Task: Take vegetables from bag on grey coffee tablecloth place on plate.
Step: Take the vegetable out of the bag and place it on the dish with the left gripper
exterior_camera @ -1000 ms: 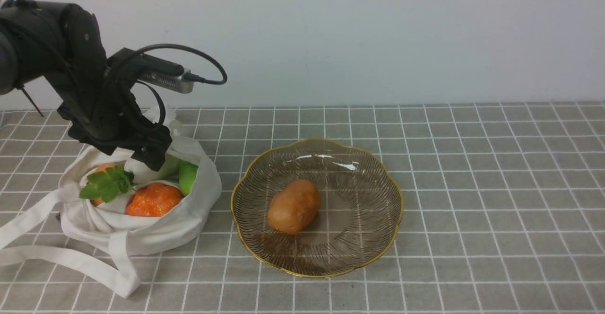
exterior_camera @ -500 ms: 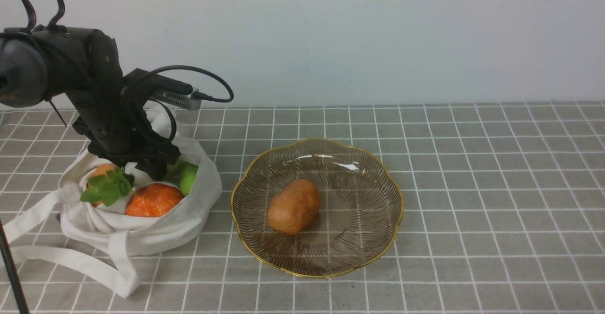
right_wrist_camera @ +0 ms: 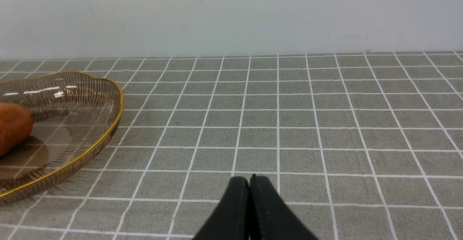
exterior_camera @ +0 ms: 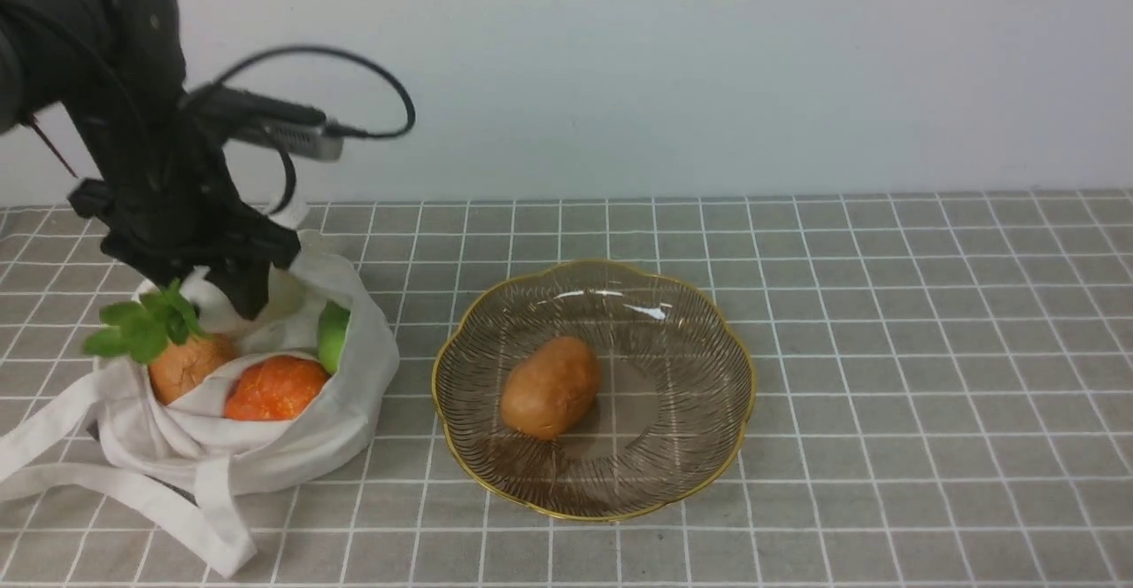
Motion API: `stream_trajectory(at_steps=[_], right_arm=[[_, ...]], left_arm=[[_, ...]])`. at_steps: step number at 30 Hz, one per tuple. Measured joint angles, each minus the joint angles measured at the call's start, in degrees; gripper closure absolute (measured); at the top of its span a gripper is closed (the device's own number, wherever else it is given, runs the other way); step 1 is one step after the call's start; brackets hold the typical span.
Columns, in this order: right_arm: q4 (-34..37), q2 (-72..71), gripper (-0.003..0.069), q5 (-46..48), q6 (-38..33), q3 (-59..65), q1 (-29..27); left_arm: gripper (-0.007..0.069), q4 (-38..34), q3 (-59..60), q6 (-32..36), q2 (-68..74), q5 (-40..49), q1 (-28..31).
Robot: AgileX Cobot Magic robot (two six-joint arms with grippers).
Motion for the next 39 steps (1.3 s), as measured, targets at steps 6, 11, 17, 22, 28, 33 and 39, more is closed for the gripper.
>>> stream_trajectory(at_steps=[6,11,17,22,28,33,39], right_arm=[[0.0,0.0,0.0673,0.0,0.0,0.0,0.0],[0.0,0.0,0.0673,0.0,0.0,0.0,0.0],[0.0,0.0,0.0673,0.0,0.0,0.0,0.0],[0.0,0.0,0.0673,0.0,0.0,0.0,0.0],[0.0,0.0,0.0673,0.0,0.0,0.0,0.0],[0.0,0.0,0.0673,0.0,0.0,0.0,0.0],[0.0,0.0,0.0673,0.0,0.0,0.0,0.0]], left_arm=[[0.0192,-3.2,1.5,0.0,-6.0,0.9,0.0],[0.0192,-8.1,5.6,0.0,-11.7,0.9,0.0],[0.0192,-19.9,11.5,2.4,-20.6,1.1,-2.6],[0.0192,-25.1,12.1,7.6,-21.1,-0.5,-12.0],[0.0192,-25.2,12.1,10.1,-12.3,-16.6,-27.5],[0.0192,-23.9,12.1,8.3,-3.1,-28.3,-32.5],[0.0192,-20.8,12.1,-1.1,3.6,-37.1,-32.2]])
